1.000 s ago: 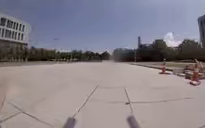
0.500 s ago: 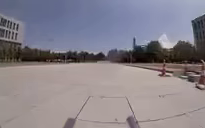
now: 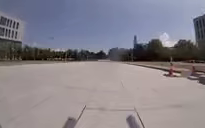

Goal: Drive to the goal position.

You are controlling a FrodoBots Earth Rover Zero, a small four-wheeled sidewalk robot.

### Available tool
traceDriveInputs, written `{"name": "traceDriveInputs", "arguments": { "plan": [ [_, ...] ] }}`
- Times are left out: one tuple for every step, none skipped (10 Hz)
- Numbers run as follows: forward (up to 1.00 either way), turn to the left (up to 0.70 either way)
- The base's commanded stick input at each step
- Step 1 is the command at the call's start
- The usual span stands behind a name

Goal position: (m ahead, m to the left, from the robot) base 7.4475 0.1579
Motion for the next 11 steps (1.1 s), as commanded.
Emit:
{"name": "traceDriveInputs", "arguments": {
  "plan": [
    [1.0,0.0],
    [1.0,0.0],
    [1.0,0.0],
    [1.0,0.0],
    [1.0,0.0],
    [1.0,0.0],
    [1.0,-0.03],
    [1.0,-0.24],
    [1.0,-0.27],
    [1.0,-0.15],
    [1.0,0.0]
  ]
}}
